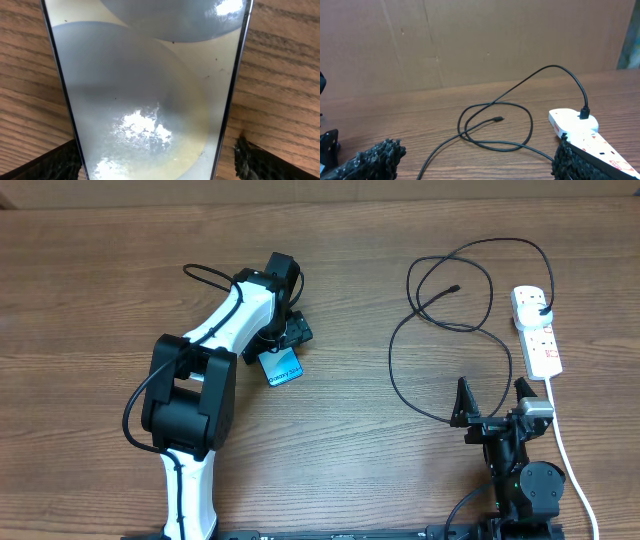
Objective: Plug charger to phone and switch on socket
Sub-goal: 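Close the left gripper on the phone's edge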
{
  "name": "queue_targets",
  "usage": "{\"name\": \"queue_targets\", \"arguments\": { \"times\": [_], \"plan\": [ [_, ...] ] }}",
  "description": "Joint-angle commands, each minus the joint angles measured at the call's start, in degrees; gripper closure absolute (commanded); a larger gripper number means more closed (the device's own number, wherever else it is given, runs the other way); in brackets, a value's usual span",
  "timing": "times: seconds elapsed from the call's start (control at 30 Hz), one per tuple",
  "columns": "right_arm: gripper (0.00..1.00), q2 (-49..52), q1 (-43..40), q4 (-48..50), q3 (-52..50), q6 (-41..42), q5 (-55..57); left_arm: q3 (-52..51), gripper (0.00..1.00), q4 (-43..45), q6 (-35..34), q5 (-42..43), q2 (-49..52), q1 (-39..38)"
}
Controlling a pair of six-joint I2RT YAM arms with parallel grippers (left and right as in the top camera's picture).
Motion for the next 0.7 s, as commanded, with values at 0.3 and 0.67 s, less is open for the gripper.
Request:
{"name": "queue_targets", "arguments": {
  "times": [0.3, 0.67],
  "plan": [
    [0.0, -0.42, 0.39, 0.33, -0.63, -0.39, -0.07, -4.07, 0.0, 0.74, -4.09, 1.99, 7.61, 0.44],
    [0.0, -0.42, 0.39, 0.33, -0.63, -0.39, -0.07, -4.07, 0.0, 1.11, -4.61, 0.2, 7.61, 0.44]
  ]
}}
